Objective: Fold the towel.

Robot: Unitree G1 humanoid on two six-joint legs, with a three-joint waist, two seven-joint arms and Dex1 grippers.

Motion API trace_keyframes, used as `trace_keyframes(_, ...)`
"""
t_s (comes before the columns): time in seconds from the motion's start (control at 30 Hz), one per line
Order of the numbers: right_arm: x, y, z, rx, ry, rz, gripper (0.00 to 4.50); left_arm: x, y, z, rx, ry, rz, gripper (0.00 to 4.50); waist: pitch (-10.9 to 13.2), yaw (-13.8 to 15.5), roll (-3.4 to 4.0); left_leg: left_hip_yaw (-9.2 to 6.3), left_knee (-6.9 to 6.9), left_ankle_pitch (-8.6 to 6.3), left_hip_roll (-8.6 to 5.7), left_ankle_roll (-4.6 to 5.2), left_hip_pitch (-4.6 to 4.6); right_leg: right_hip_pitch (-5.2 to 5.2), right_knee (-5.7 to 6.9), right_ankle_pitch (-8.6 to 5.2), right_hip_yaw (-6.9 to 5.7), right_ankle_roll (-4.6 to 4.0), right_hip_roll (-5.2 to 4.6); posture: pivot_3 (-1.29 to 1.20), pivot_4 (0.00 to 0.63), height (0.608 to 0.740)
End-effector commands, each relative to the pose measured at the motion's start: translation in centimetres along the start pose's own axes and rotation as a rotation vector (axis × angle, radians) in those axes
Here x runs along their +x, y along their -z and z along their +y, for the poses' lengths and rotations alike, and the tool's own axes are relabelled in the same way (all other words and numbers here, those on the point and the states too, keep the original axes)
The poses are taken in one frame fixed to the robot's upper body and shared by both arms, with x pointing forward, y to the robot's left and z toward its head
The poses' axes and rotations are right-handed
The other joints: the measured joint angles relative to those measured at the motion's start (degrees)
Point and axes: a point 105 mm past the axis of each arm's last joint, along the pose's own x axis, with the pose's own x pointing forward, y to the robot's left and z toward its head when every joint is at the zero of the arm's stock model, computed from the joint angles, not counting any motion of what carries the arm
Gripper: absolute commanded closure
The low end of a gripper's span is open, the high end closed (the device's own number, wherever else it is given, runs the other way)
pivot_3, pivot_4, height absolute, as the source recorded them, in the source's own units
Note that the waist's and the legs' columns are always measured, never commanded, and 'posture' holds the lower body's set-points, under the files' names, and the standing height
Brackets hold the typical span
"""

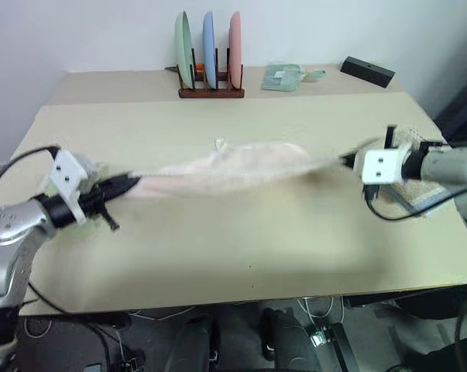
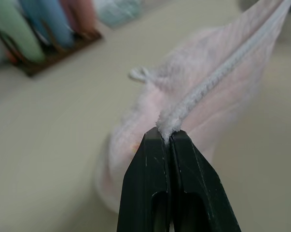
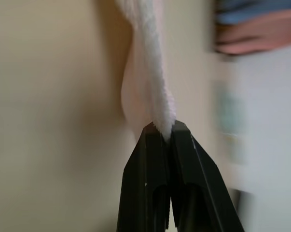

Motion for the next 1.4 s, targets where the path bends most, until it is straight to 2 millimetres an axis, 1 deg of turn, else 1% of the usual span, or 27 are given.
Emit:
trace_keyframes(0.03, -2.1, -0.2, 1.8, 0.09, -0.125, 0.029, 4.45, -1.0, 0.8, -2.3, -0.004, 0.105, 0.105, 4.5, 0.0, 0.3, 0.01, 0.0, -0.01, -0.01, 0.0, 0.01, 0.1, 0.07, 0.01, -0.01, 0.01, -0.02, 0.0, 0.0, 0.15, 0.737)
trace_keyframes(0.1, -3.2, -0.2, 3.6, 0.161, -0.22, 0.056, 4.45, -1.8, 1.6, -3.6, -0.08, 0.165, 0.165, 4.5, 0.0, 0.5, 0.01, 0.05, -0.04, -0.19, 0.0, 0.32, 0.23, 0.17, 0.0, -0.11, 0.01, -0.19, -0.02, 0.0, 0.15, 0.737)
trace_keyframes(0.17, -4.5, -0.6, 5.3, 0.242, -0.334, 0.071, 4.45, -3.0, 2.4, -5.8, -0.149, 0.267, 0.232, 4.5, 0.0, 0.6, 0.01, 0.07, -0.03, -0.21, 0.01, 0.34, 0.34, 0.25, -0.03, -0.11, 0.01, -0.21, -0.01, 0.0, 0.15, 0.737)
trace_keyframes(0.2, -5.0, -0.9, 6.0, 0.27, -0.381, 0.072, 4.45, -3.4, 2.8, -6.4, -0.168, 0.292, 0.259, 4.5, 0.0, 0.7, 0.06, 0.06, -0.04, -0.22, 0.01, 0.36, 0.3, 0.19, -0.02, -0.12, 0.01, -0.24, -0.01, 0.0, 0.15, 0.737)
trace_keyframes(0.3, -5.9, -2.0, 6.9, 0.311, -0.442, 0.067, 4.45, -3.9, 3.2, -6.7, -0.179, 0.285, 0.287, 4.5, 0.0, 0.8, 0.04, 0.1, -0.13, -0.14, 0.03, 0.18, 0.38, 0.24, -0.06, -0.23, 0.01, -0.36, -0.05, 0.0, 0.15, 0.737)
trace_keyframes(0.33, -5.8, -2.4, 6.7, 0.312, -0.433, 0.052, 4.45, -3.9, 3.3, -6.5, -0.182, 0.27, 0.285, 4.5, 0.0, 0.8, 0.04, 0.08, -0.12, -0.26, 0.04, 0.38, 0.37, 0.24, -0.07, -0.24, 0.0, -0.39, -0.04, 0.0, 0.15, 0.737)
trace_keyframes(0.4, -5.3, -2.9, 5.3, 0.276, -0.36, 0.024, 4.45, -3.7, 3.4, -5.9, -0.176, 0.236, 0.274, 4.5, 0.0, 0.8, 0.04, 0.08, -0.09, -0.29, 0.04, 0.43, 0.4, 0.26, -0.07, -0.3, 0.01, -0.49, -0.07, 0.0, 0.15, 0.737)
trace_keyframes(0.47, -4.5, -2.8, 3.8, 0.234, -0.285, 0.018, 4.45, -3.3, 3.5, -5.0, -0.167, 0.189, 0.251, 4.5, 0.0, 0.8, 0.05, 0.08, -0.07, -0.29, 0.03, 0.42, 0.45, 0.28, -0.06, -0.29, 0.01, -0.51, -0.06, 0.0, 0.15, 0.737)
trace_keyframes(0.5, -4.2, -2.7, 3.4, 0.222, -0.269, 0.018, 4.45, -3.1, 3.5, -4.7, -0.167, 0.175, 0.244, 4.5, 0.0, 0.8, 0.05, 0.09, -0.07, -0.28, 0.03, 0.4, 0.46, 0.27, -0.05, -0.29, 0.01, -0.51, -0.04, 0.0, 0.15, 0.737)
trace_keyframes(0.6, -3.0, -2.0, 1.8, 0.167, -0.214, 0.026, 4.45, -2.5, 3.2, -3.8, -0.164, 0.135, 0.198, 4.5, 0.0, 0.8, 0.03, 0.08, -0.12, -0.28, 0.05, 0.39, 0.42, 0.22, -0.04, -0.29, 0.01, -0.52, 0.05, 0.0, 0.15, 0.737)
trace_keyframes(0.67, -1.7, -1.6, 0.4, 0.153, -0.166, 0.012, 4.45, -2.2, 3.1, -2.8, -0.172, 0.092, 0.172, 4.5, 0.0, 0.7, 0.02, 0.11, -0.11, -0.1, 0.04, 0.1, 0.37, 0.2, -0.04, -0.28, 0.01, -0.52, 0.05, 0.0, 0.15, 0.737)
trace_keyframes(0.8, 0.9, -0.4, -1.4, 0.114, -0.111, 0.018, 4.45, -1.3, 3.7, -0.8, -0.156, -0.008, 0.153, 4.5, 0.0, 0.6, 0.02, 0.2, -0.09, -0.08, 0.0, 0.09, 0.39, 0.24, -0.04, -0.26, 0.02, -0.49, 0.06, 0.0, 0.15, 0.737)
trace_keyframes(0.87, 1.9, 0.1, -1.9, 0.107, -0.098, 0.017, 4.45, -0.9, 4.2, -0.3, -0.17, -0.037, 0.158, 4.5, 0.0, 0.5, 0.01, 0.19, -0.08, -0.07, -0.01, 0.09, 0.39, 0.25, -0.01, -0.21, 0.02, -0.41, 0.07, 0.0, 0.15, 0.737)
trace_keyframes(0.97, 3.5, 0.5, -2.4, 0.112, -0.08, 0.004, 4.45, -0.5, 4.8, -0.4, -0.176, -0.045, 0.166, 4.5, 0.0, 0.4, 0.01, 0.19, -0.09, -0.07, -0.01, 0.09, 0.38, 0.25, -0.03, -0.16, 0.02, -0.32, 0.06, 0.0, 0.15, 0.737)
trace_keyframes(1.03, 4.5, 0.8, -2.2, 0.1, -0.087, 0.007, 4.45, -0.3, 5.2, -0.3, -0.182, -0.055, 0.173, 4.5, 0.0, 0.2, 0.01, 0.19, -0.09, -0.07, -0.01, 0.09, 0.37, 0.26, -0.04, -0.15, 0.02, -0.31, 0.06, 0.0, 0.15, 0.737)
trace_keyframes(1.2, 5.7, 1.4, -2.3, 0.096, -0.067, 0.023, 4.45, -0.1, 6.1, -0.3, -0.209, -0.076, 0.196, 4.5, 0.0, -0.4, 0.02, 0.15, -0.1, -0.07, -0.01, 0.07, 0.37, 0.26, -0.01, -0.14, 0.02, -0.29, 0.06, 0.0, 0.15, 0.737)
trace_keyframes(1.3, 5.6, 1.7, -2.7, 0.134, -0.041, 0.025, 4.5, -0.3, 6.4, -0.1, -0.224, -0.089, 0.208, 3.67, 0.0, -0.7, 0.02, 0.14, -0.12, -0.07, 0.0, 0.07, 0.38, 0.25, -0.01, -0.14, 0.02, -0.29, 0.05, 0.0, 0.15, 0.737)
trace_keyframes(1.33, 5.1, 2.1, -3.2, 0.126, -0.009, 0.043, 3.93, -0.4, 6.5, 0.1, -0.216, -0.106, 0.206, 3.2, 0.0, -0.8, 0.02, 0.14, -0.12, -0.06, 0.01, 0.06, 0.38, 0.25, -0.01, -0.14, 0.02, -0.28, 0.05, 0.0, 0.15, 0.737)
trace_keyframes(1.37, 4.7, 2.4, -3.5, 0.118, 0.019, 0.062, 3.6, -0.4, 6.5, 0.3, -0.212, -0.118, 0.204, 2.67, 0.0, -0.8, 0.02, 0.14, -0.13, -0.06, 0.01, 0.06, 0.39, 0.24, 0.0, -0.14, 0.02, -0.28, 0.05, 0.0, 0.15, 0.737)
trace_keyframes(1.4, 4.0, 2.9, -3.9, 0.104, 0.055, 0.089, 3.17, -0.5, 6.5, 0.5, -0.203, -0.137, 0.207, 2.21, 0.0, -0.7, 0.02, 0.13, -0.12, -0.06, 0.01, 0.06, 0.39, 0.23, 0.01, -0.14, 0.02, -0.28, 0.04, 0.0, 0.15, 0.737)
